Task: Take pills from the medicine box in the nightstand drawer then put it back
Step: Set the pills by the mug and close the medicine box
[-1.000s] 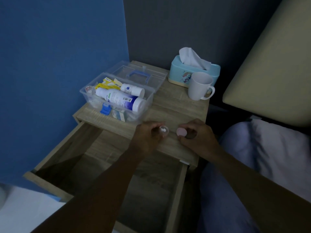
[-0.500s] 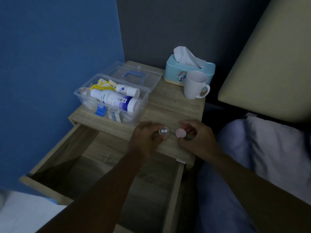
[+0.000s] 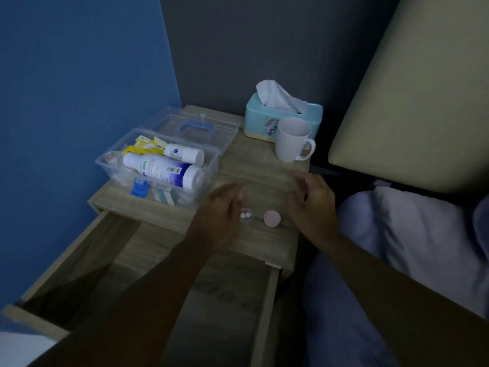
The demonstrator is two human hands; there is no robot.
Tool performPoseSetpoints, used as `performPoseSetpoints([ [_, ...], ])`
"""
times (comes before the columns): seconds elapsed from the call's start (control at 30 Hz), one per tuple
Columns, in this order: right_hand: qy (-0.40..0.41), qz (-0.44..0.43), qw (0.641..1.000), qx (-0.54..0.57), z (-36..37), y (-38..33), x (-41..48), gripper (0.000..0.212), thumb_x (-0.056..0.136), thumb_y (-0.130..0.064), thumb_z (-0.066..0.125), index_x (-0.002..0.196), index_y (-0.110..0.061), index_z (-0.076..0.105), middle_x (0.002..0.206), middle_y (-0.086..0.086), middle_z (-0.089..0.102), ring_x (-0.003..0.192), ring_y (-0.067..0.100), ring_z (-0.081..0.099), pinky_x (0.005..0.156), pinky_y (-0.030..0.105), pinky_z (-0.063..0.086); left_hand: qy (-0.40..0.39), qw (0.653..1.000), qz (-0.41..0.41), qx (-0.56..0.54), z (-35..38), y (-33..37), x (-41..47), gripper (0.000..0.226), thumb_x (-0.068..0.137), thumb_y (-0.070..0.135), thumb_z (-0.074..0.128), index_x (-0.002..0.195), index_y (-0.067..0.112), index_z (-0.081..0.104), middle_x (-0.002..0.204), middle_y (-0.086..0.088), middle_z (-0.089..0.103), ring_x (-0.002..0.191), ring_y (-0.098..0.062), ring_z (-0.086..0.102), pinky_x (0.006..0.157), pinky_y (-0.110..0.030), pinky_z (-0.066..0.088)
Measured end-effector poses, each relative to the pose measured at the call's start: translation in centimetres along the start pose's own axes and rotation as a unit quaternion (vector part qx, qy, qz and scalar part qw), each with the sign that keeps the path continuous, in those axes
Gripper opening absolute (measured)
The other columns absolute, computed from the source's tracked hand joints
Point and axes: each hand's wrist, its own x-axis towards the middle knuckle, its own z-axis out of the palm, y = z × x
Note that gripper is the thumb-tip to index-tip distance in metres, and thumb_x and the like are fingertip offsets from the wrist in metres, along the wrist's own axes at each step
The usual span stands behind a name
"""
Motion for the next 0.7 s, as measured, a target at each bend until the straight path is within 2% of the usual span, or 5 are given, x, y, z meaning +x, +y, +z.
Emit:
performPoseSetpoints([
  [0.13,-0.027,-0.008,0.999,-0.03,0.0,-1.0,3.6,0.058,0.083,0.001,0.058,0.14,0.003,0.041,0.137,0.022,0.043,0.129,0.031,0.043,0.111,0.027,0.032,0.001,0.999,0.038,0.038,0.5,1.7,4.3,0.034,0.102,0.025,0.04,0.133,0.019,0.052,0.118,-0.006,0.066,0.101,-0.013,0.063,0.08,-0.021,0.042],
  [0.3,-0.032,0.068,0.997,-0.009,0.9,-1.0,7.5,0.061,0.091,-0.003,0.052,0.146,0.007,0.027,0.147,0.024,0.035,0.135,0.033,0.038,0.112,0.039,0.034,-0.018,0.998,-0.031,-0.059,2.5,4.7,11.0,0.053,0.097,0.014,0.044,0.149,0.018,0.034,0.15,-0.01,0.045,0.131,-0.02,0.047,0.091,-0.021,0.032],
  [0.43,0.013,0.145,0.989,0.034,1.7,0.3,8.9,0.037,0.094,-0.006,0.046,0.129,0.003,0.044,0.13,0.021,0.054,0.119,0.033,0.053,0.092,0.032,0.043,-0.035,0.984,-0.093,-0.147,3.9,6.3,14.8,0.061,0.093,0.014,0.046,0.151,0.017,0.029,0.146,-0.012,0.048,0.126,-0.029,0.051,0.092,-0.034,0.044],
  [0.53,0.064,0.168,0.983,0.031,2.2,1.3,9.3,0.024,0.1,-0.014,0.043,0.113,0.0,0.058,0.114,0.024,0.066,0.106,0.036,0.061,0.078,0.032,0.039,-0.031,0.975,-0.105,-0.194,4.8,7.0,16.6,0.058,0.093,0.012,0.049,0.149,0.017,0.033,0.143,-0.011,0.052,0.127,-0.029,0.051,0.106,-0.046,0.043],
  [0.7,0.099,0.145,0.983,0.056,2.2,2.3,9.4,0.028,0.1,-0.026,0.053,0.105,-0.007,0.073,0.1,0.018,0.074,0.098,0.034,0.066,0.083,0.035,0.049,-0.04,0.967,-0.102,-0.229,6.0,7.1,17.3,0.051,0.098,0.014,0.048,0.148,0.02,0.038,0.15,-0.007,0.045,0.136,-0.026,0.043,0.111,-0.049,0.039],
])
